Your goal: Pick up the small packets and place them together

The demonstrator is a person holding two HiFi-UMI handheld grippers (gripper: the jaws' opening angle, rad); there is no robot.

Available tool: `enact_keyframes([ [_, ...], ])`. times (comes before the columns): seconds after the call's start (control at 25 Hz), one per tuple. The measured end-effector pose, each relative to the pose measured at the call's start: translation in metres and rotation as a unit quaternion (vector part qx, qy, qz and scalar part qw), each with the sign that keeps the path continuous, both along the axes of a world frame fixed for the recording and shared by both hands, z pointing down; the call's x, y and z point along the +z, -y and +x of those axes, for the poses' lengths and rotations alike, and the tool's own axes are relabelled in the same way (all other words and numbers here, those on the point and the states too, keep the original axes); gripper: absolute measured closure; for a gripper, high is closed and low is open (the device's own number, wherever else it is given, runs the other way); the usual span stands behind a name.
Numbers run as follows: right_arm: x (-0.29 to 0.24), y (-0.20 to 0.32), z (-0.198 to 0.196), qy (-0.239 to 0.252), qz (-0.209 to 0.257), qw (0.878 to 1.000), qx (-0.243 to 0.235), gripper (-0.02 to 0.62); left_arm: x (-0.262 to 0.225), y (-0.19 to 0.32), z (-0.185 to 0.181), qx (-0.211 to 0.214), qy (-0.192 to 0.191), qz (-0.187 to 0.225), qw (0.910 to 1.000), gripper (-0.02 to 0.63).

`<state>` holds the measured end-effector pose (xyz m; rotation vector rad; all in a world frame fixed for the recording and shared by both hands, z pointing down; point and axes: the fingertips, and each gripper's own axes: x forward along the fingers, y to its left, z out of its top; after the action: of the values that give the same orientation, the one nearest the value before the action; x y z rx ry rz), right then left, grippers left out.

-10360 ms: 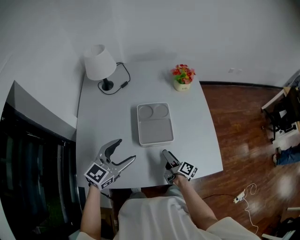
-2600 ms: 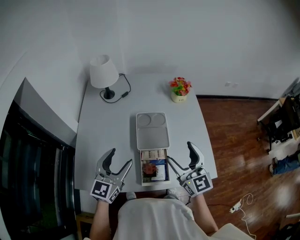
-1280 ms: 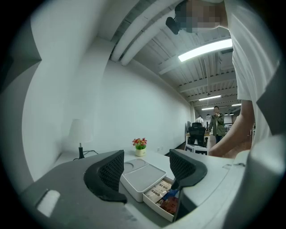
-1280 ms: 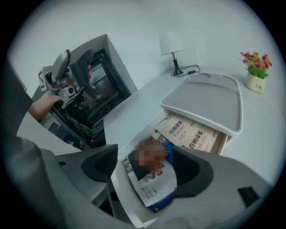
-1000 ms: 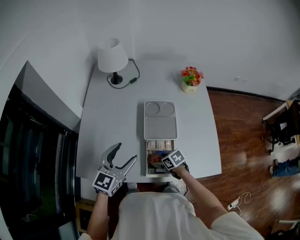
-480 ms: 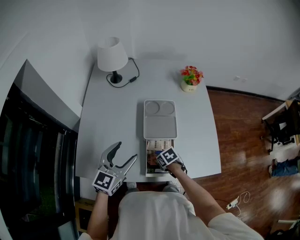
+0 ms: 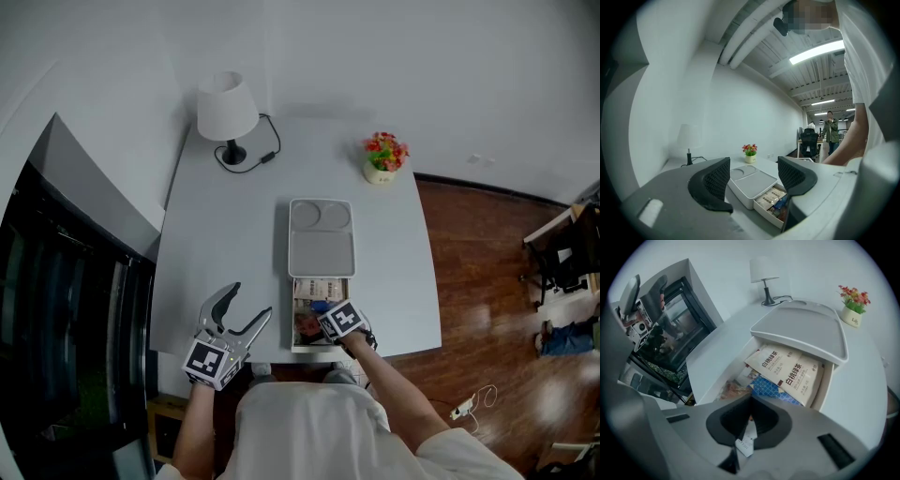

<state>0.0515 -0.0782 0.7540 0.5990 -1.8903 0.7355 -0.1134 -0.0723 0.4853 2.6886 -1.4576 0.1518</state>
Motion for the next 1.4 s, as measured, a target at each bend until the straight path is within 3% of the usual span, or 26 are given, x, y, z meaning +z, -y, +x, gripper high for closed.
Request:
enact_keyframes([
  [0.4, -0.034, -0.008, 0.002, 0.067, 0.024, 0.997, 0.021, 0.586, 0.001, 0.003, 0.002, 0.002, -0.004, 0.001, 1.0000, 0.281],
  [0.76, -0.092, 0.003, 0.009, 0.146, 0.051, 0.987, 0.045, 0.586, 0.001, 0.007, 0.007, 0.008, -0.006, 0.002, 1.0000, 0.281],
  [1.24, -0.166, 0.074, 0.013, 0.237, 0.100, 0.964, 0.060, 0.586, -0.004, 0.017, 0.015, 0.014, 0.002, 0.003, 0.9999, 0.281],
  [1.4, -0.168, 0.109, 0.026, 0.264, 0.088, 0.956, 0.091, 0.586, -0.004, 0.019, 0.014, 0.012, 0.007, 0.000, 0.9999, 0.281],
])
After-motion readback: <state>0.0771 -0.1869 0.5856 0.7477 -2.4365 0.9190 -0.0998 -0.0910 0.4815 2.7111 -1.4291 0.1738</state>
